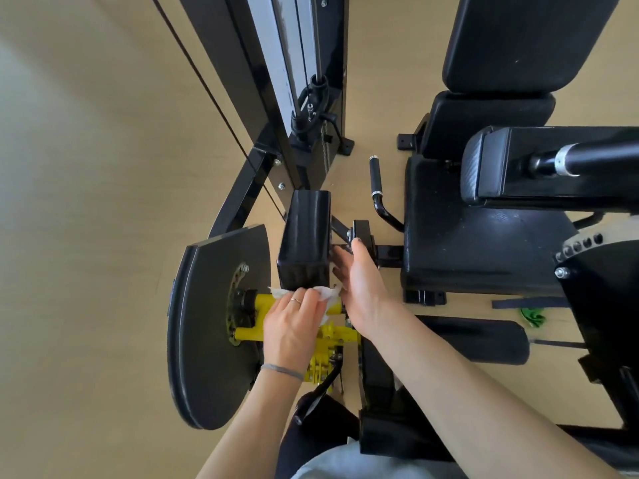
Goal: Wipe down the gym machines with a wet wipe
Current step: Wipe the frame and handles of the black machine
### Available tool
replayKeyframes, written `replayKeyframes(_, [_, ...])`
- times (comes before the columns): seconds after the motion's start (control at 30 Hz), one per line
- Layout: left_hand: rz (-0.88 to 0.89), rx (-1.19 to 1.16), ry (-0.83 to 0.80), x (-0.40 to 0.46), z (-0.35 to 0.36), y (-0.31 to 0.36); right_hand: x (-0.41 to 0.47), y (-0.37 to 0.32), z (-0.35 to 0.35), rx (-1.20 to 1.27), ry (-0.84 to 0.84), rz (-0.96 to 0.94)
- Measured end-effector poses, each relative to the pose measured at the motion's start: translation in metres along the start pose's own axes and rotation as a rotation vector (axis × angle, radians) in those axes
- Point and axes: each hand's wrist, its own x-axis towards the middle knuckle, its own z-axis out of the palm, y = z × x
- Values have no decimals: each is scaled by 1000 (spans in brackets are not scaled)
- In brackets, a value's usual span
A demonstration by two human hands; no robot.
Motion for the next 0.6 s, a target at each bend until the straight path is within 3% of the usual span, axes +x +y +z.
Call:
replayKeyframes(0.3, [-66, 26, 105, 42, -15, 26, -21, -5, -17, -112, -6, 80])
replayKeyframes(0.43, [-78, 35, -45, 11, -2, 29, -33, -15, -39, -121, -45, 88])
replayKeyframes(0.53, [-197, 55, -225, -9, 0, 31, -41, -23, -59, -119, -77, 87])
replayKeyframes(0.6, [-256, 52, -221, 5, -9, 42, -47, -30, -70, -147, -57, 58])
